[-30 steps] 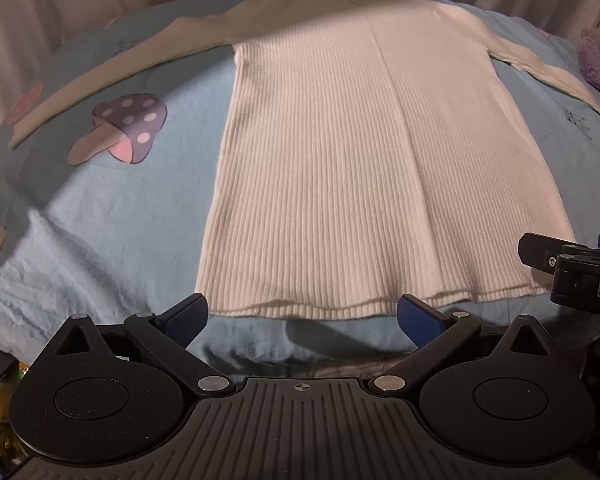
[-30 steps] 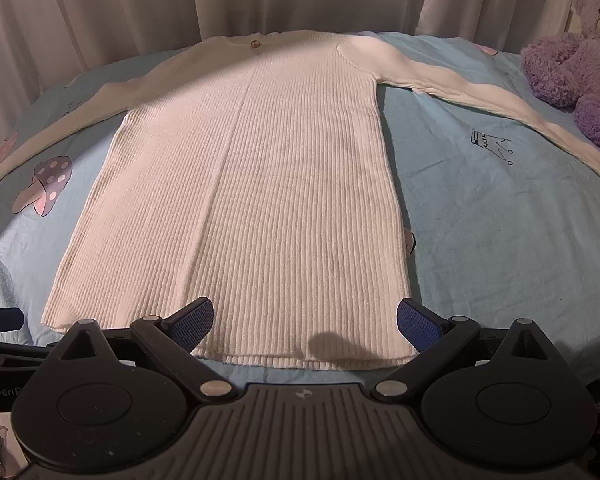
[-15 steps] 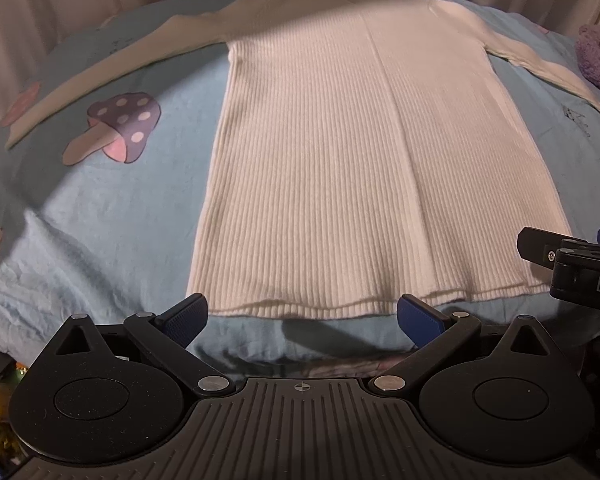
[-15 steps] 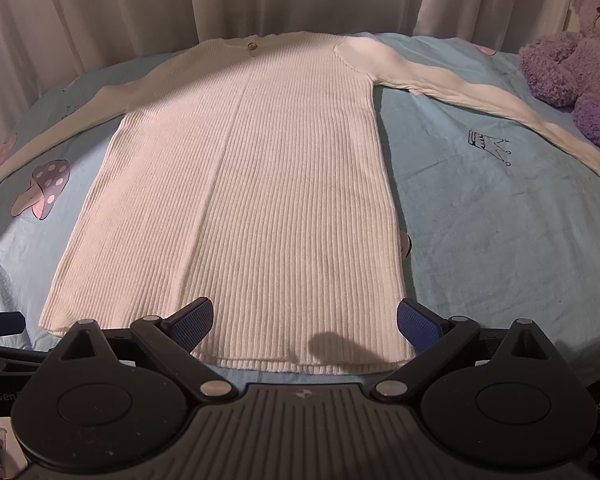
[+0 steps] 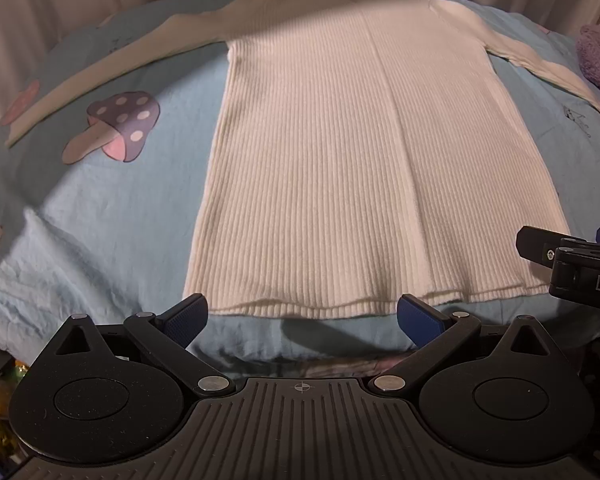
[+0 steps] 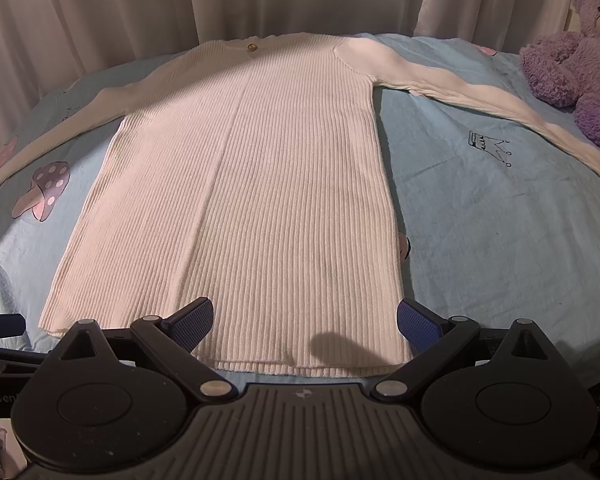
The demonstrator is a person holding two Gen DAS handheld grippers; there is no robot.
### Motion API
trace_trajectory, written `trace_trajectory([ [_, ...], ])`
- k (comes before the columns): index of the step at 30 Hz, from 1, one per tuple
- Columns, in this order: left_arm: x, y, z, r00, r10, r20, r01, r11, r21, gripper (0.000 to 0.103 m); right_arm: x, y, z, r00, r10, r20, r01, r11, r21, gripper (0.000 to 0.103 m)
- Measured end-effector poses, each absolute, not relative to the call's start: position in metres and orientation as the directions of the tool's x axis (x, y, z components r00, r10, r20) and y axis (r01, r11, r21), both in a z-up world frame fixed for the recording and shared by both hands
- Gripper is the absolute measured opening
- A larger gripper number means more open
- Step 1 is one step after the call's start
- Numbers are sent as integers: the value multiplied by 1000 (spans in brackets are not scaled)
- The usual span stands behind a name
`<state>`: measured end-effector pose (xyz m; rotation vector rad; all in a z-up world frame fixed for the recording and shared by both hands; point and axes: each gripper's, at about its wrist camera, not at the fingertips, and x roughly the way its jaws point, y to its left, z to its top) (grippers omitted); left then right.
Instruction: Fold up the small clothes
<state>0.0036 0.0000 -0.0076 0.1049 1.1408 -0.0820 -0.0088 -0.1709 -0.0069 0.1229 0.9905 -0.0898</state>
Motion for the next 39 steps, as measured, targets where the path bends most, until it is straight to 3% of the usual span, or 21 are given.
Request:
trace_trajectory([
  [39, 2, 0, -8, 399, -12, -917, 122, 992, 41, 103, -13, -171, -9, 551, -2, -835, 123, 989, 79, 99],
])
